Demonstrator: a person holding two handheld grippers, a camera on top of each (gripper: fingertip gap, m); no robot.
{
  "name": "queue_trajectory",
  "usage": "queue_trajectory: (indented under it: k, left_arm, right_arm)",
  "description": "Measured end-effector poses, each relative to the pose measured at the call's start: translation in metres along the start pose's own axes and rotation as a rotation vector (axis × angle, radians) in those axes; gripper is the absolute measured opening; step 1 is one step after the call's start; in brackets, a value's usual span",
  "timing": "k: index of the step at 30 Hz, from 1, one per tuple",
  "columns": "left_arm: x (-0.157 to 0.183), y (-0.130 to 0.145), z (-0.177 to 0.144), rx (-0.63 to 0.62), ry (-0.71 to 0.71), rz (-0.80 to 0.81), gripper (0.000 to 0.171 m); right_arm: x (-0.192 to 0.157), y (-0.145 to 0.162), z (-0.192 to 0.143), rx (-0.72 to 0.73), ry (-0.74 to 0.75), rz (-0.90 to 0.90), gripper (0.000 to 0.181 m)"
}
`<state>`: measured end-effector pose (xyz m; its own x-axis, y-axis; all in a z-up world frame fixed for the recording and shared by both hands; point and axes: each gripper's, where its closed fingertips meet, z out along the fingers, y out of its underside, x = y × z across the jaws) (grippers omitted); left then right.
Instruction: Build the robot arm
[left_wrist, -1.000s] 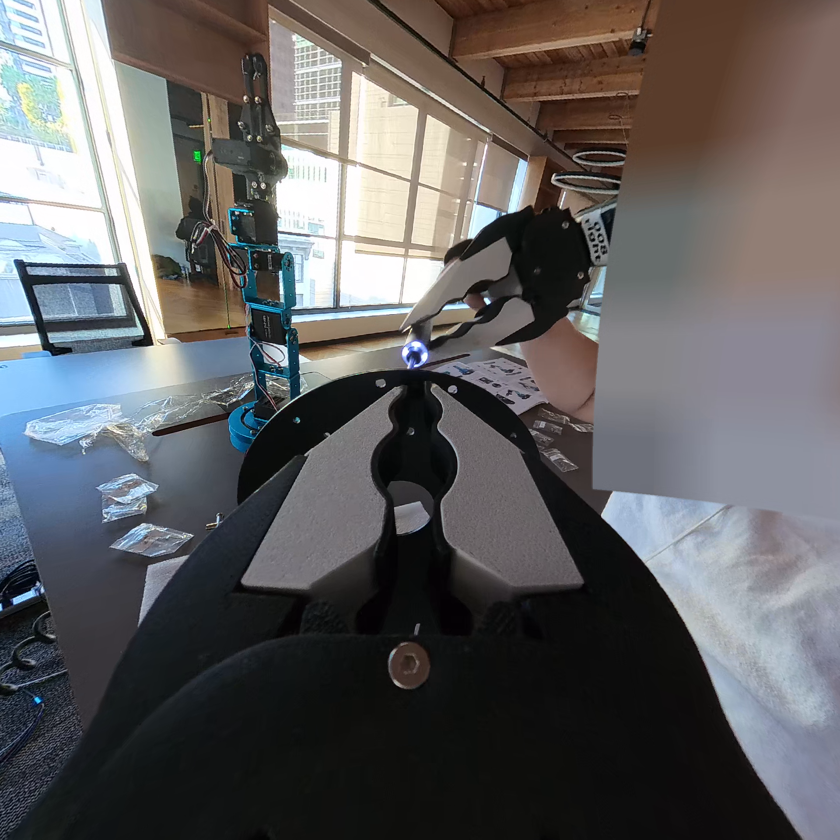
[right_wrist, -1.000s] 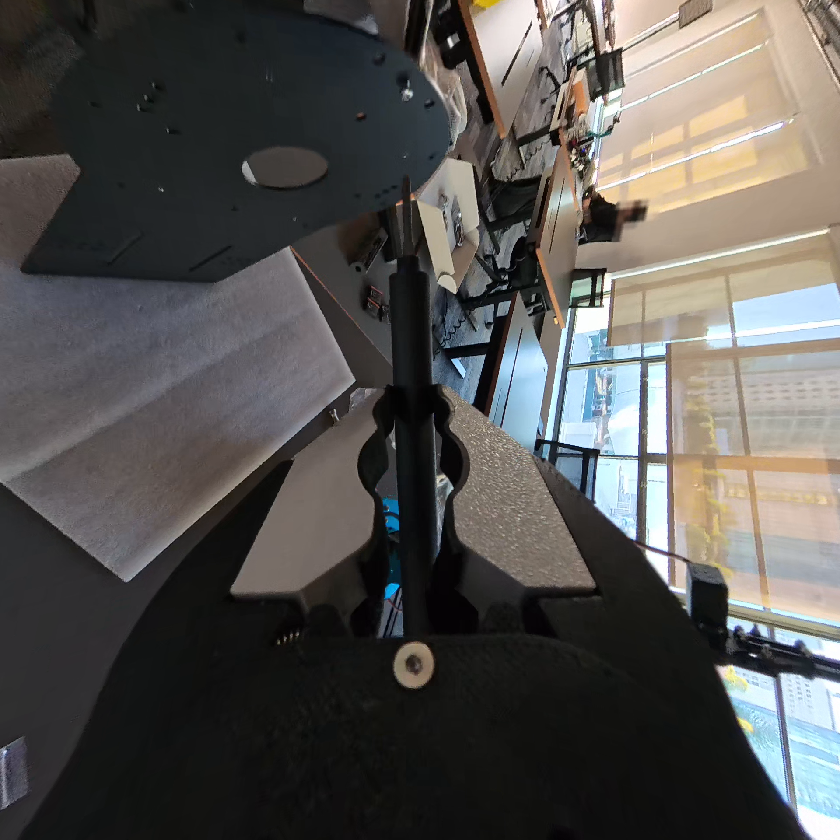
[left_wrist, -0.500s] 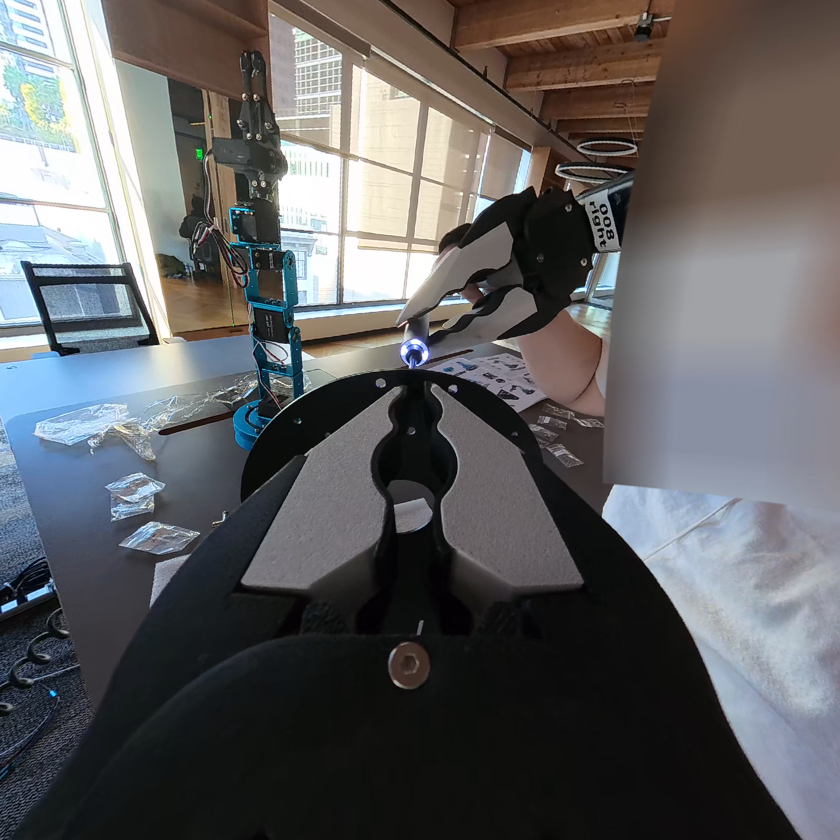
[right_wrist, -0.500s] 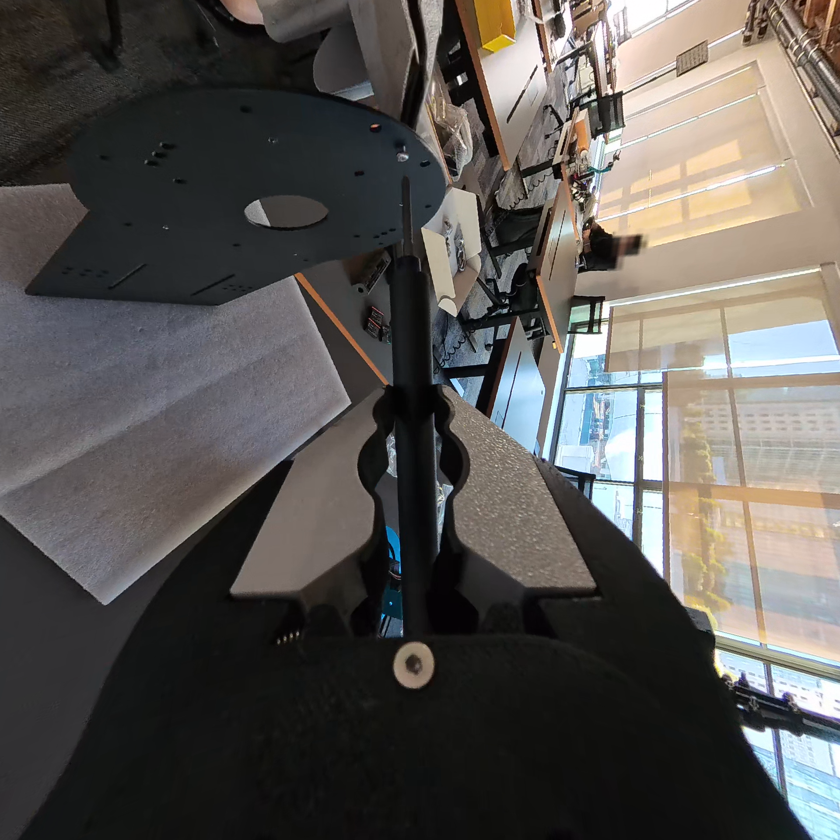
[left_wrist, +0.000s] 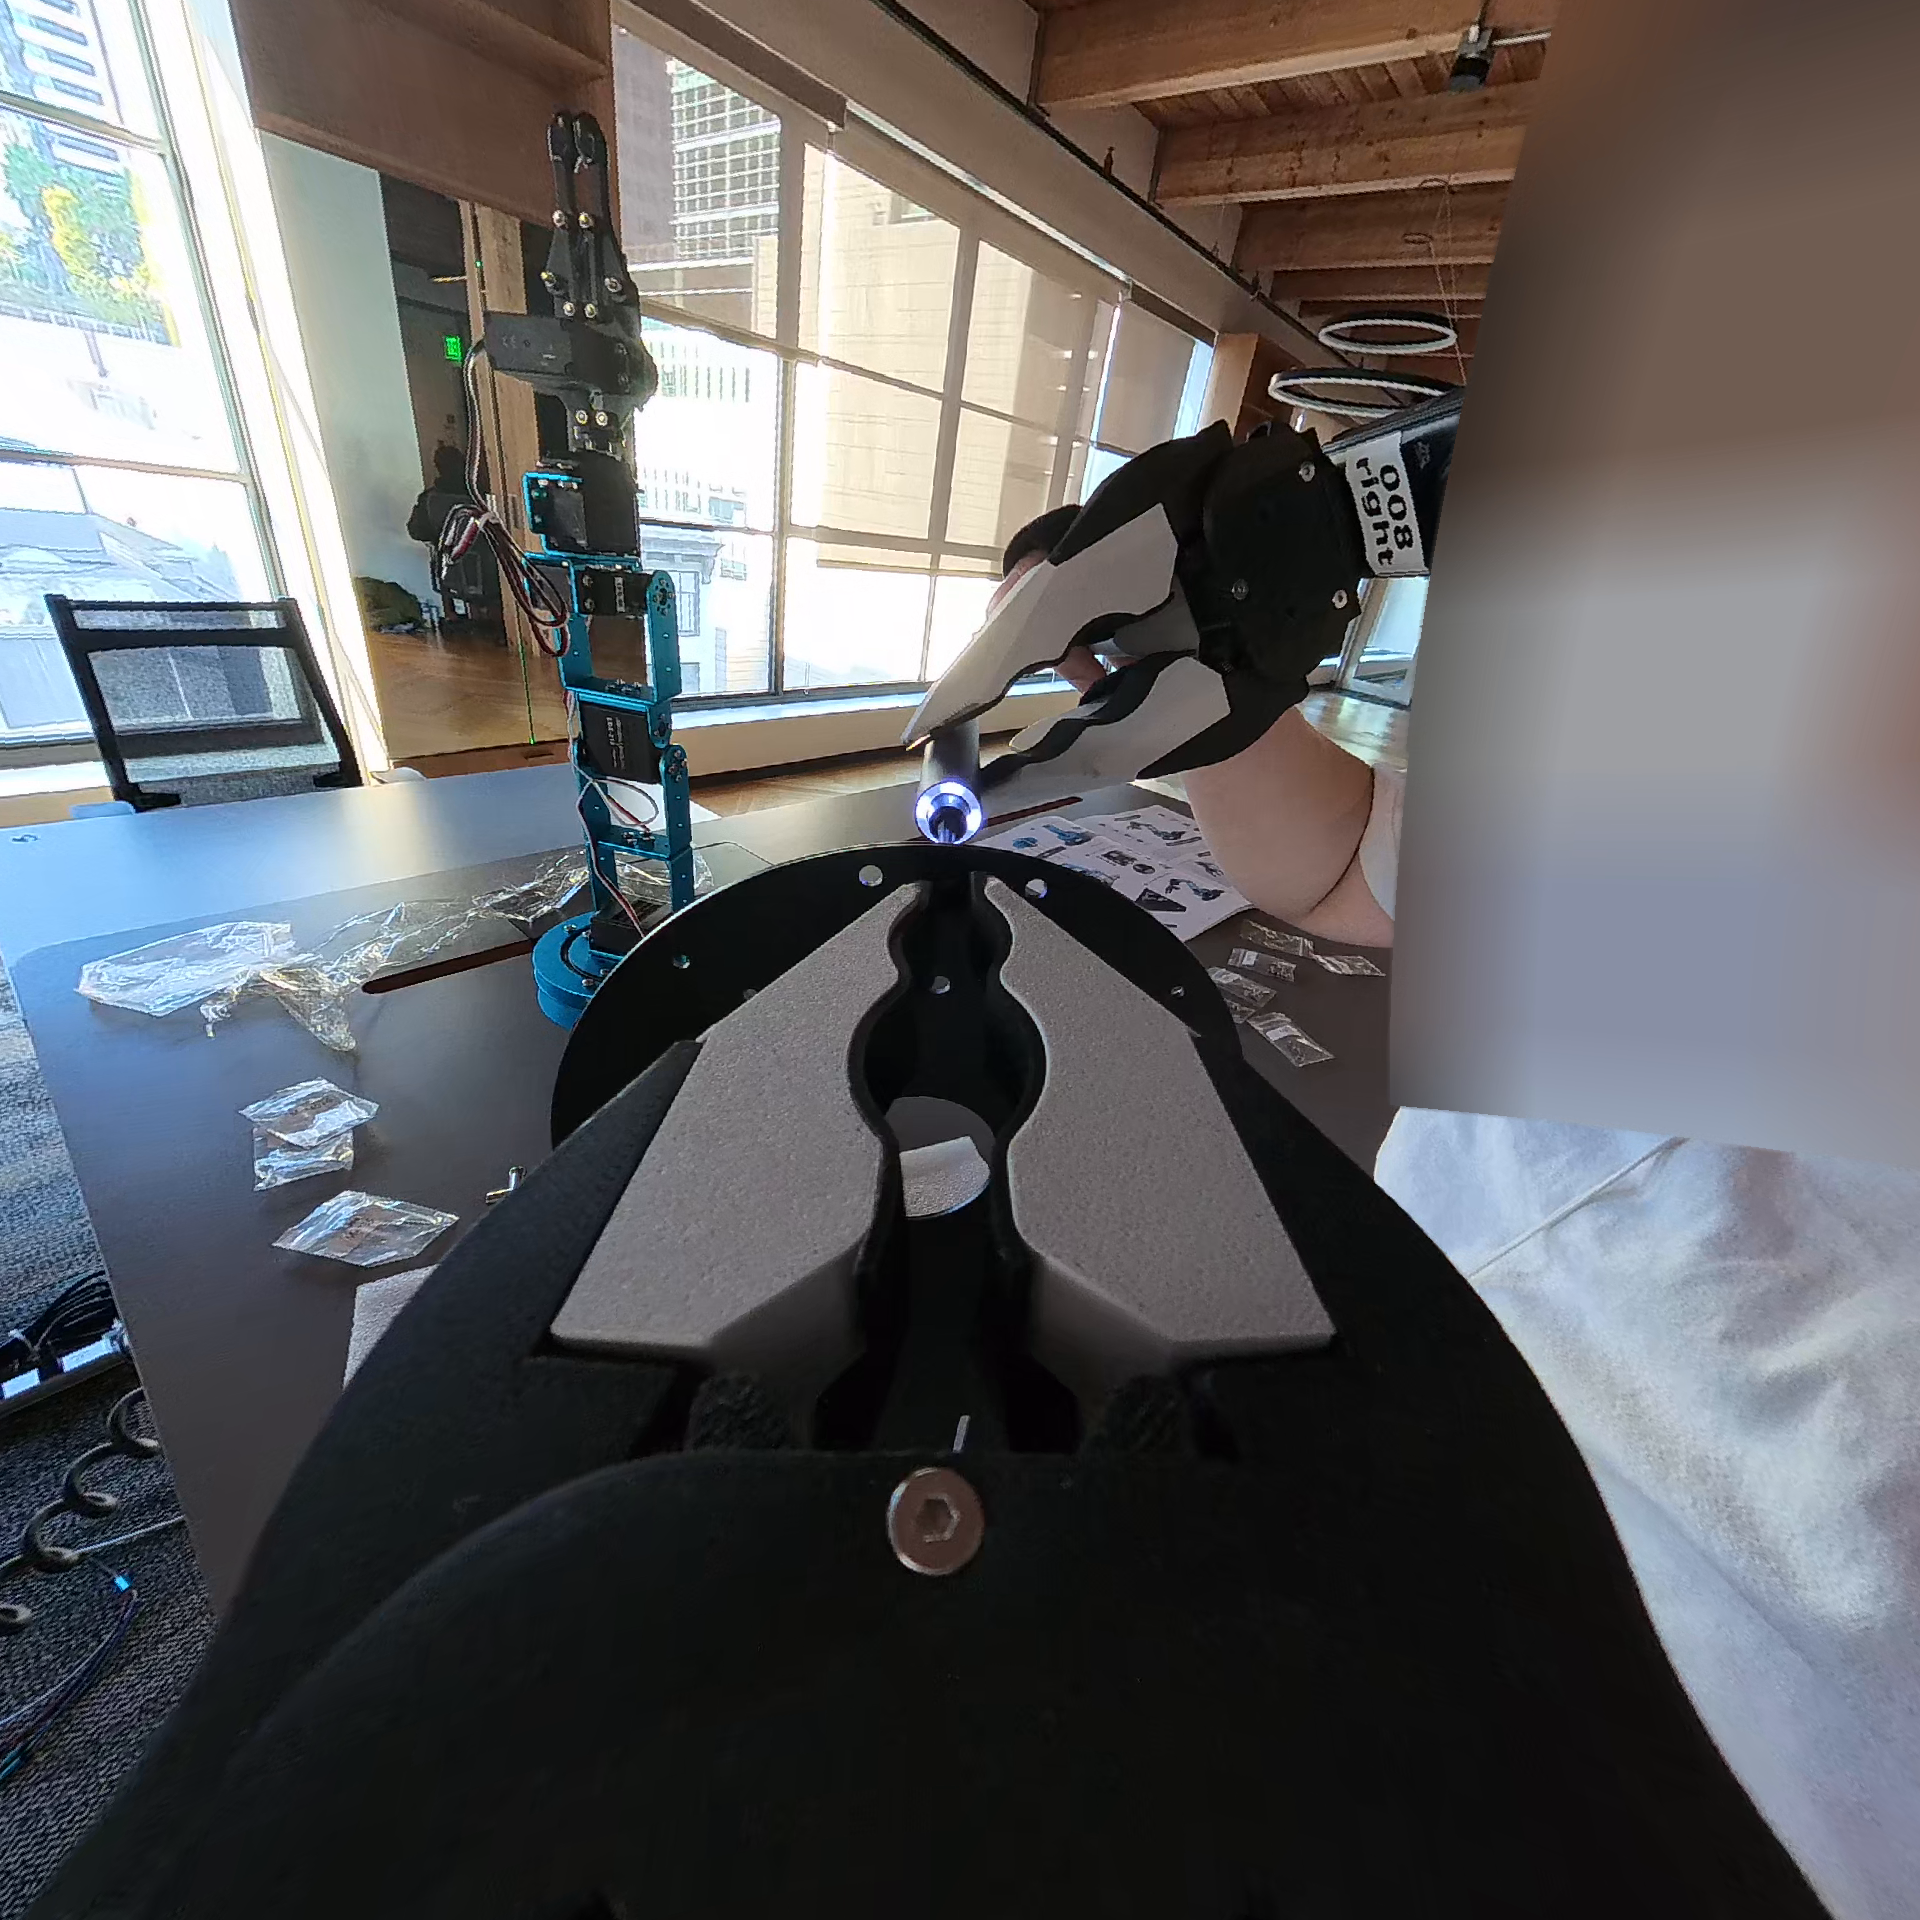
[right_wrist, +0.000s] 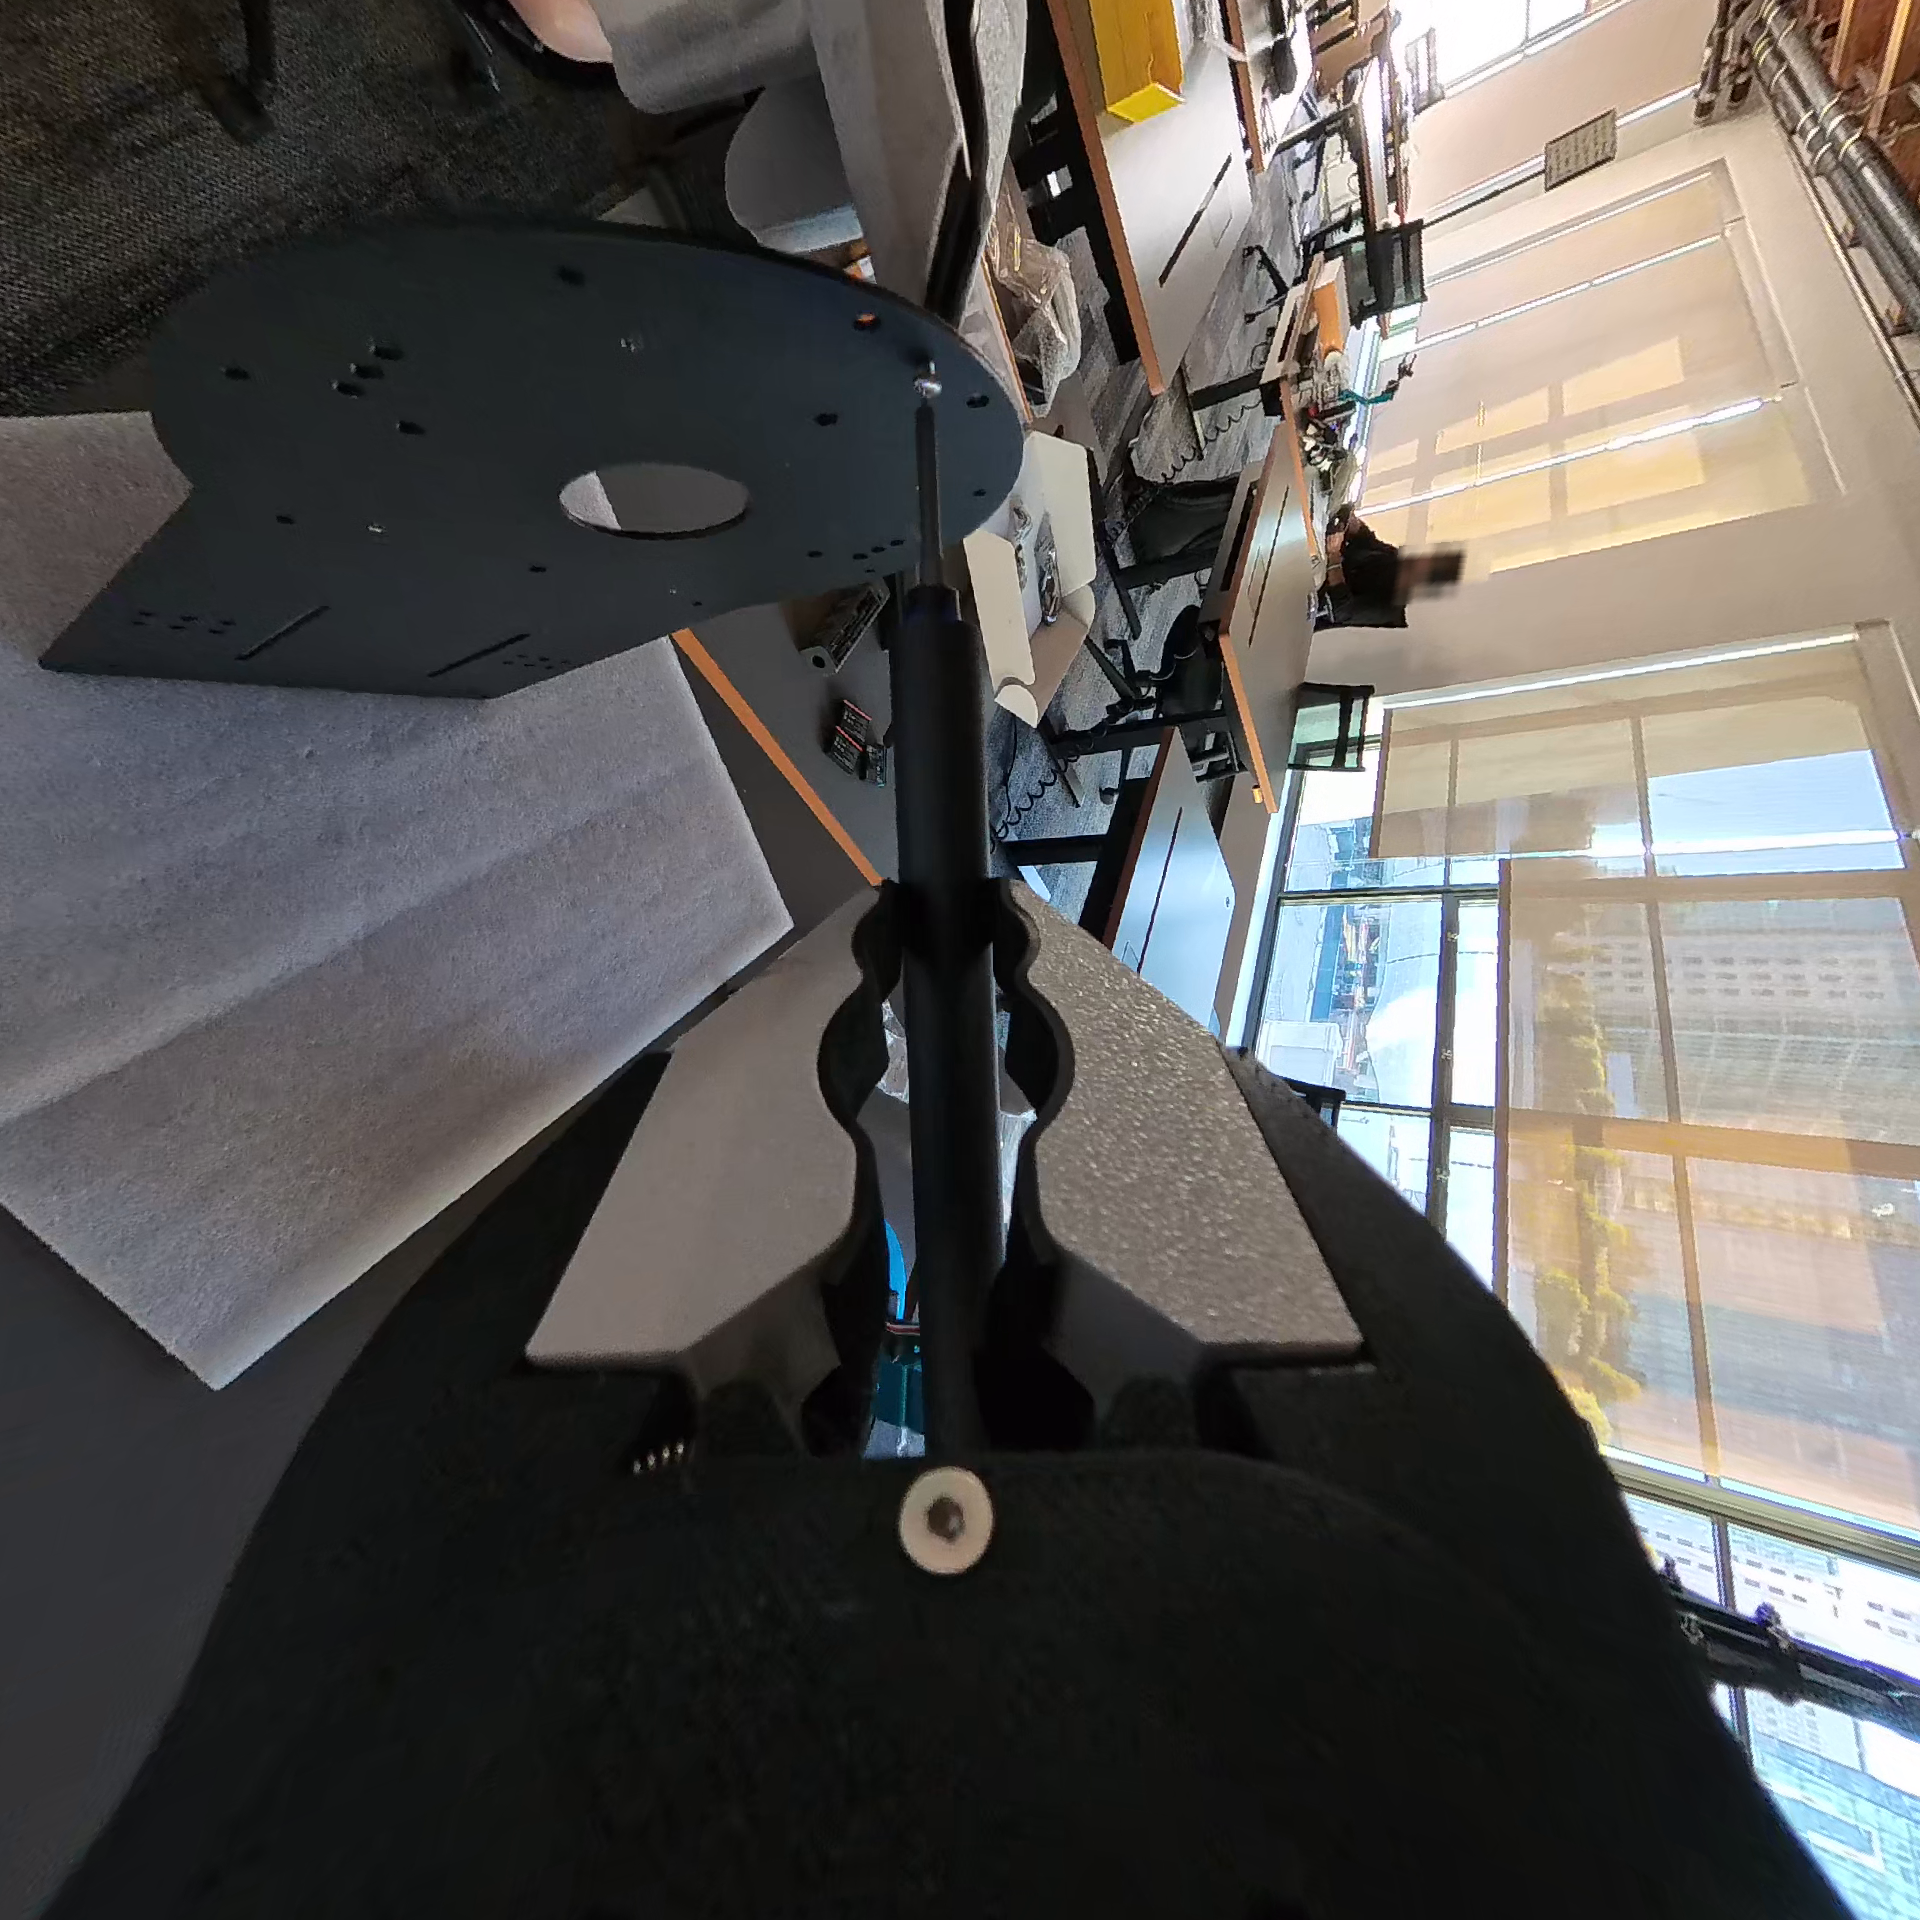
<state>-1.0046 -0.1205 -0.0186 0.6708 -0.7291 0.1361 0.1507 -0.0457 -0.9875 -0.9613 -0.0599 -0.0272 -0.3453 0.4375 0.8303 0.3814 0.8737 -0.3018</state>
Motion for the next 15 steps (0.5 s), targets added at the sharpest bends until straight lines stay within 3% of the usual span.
queue_trajectory:
  k: [15]
  left_arm:
    - [0.0003, -0.0004, -0.0012, 0.007, -0.003, 0.0, 0.003]
  right_arm:
    - [0.0011, -0.0031, -0.0012, -0.002, 0.009, -0.008, 0.015]
